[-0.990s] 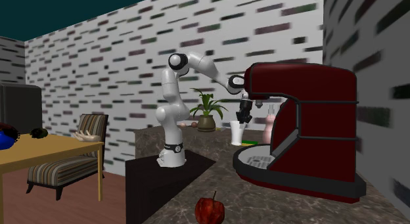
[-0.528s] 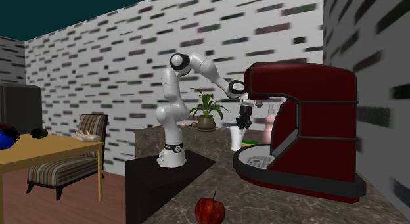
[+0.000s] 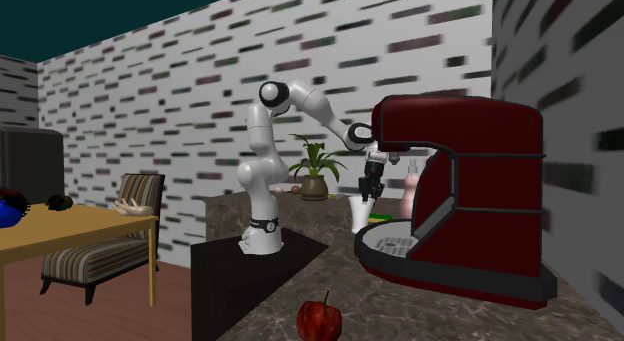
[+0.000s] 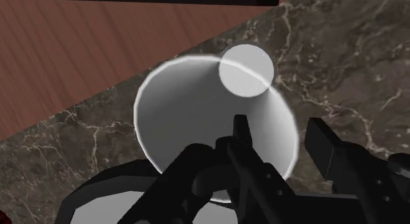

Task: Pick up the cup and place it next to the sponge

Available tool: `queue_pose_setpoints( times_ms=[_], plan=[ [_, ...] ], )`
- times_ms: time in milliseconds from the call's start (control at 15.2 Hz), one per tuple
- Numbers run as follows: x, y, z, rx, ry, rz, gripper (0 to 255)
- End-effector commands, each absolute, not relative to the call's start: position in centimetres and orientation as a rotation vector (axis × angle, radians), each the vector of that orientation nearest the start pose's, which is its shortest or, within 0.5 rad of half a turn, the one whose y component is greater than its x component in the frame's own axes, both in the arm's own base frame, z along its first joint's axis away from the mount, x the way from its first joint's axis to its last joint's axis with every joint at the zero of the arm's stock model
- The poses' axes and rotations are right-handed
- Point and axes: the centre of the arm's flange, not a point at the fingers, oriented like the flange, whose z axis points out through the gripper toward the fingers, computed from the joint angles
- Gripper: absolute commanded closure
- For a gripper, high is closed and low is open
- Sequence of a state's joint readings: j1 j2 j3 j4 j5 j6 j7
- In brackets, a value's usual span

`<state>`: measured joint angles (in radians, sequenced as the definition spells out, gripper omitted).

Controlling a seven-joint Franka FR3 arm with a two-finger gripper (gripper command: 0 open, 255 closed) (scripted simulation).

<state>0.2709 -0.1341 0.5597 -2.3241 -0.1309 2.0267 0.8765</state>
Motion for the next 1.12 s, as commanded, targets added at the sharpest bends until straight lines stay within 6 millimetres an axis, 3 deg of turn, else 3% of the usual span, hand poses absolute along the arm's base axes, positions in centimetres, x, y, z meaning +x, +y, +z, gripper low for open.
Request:
queue_pose_setpoints(
  times_ms=[0, 264, 528, 1056],
  plan=[
    [32.2, 34.3, 37.3, -3.401, -0.021, -0.026, 0],
    [32.2, 34.3, 37.3, -3.401, -0.021, -0.026, 0],
    [32.1, 35.6, 42.1, -3.401, -0.021, -0.026, 0],
    [32.1, 35.6, 42.1, -3.401, -0.021, -0.026, 0]
  ],
)
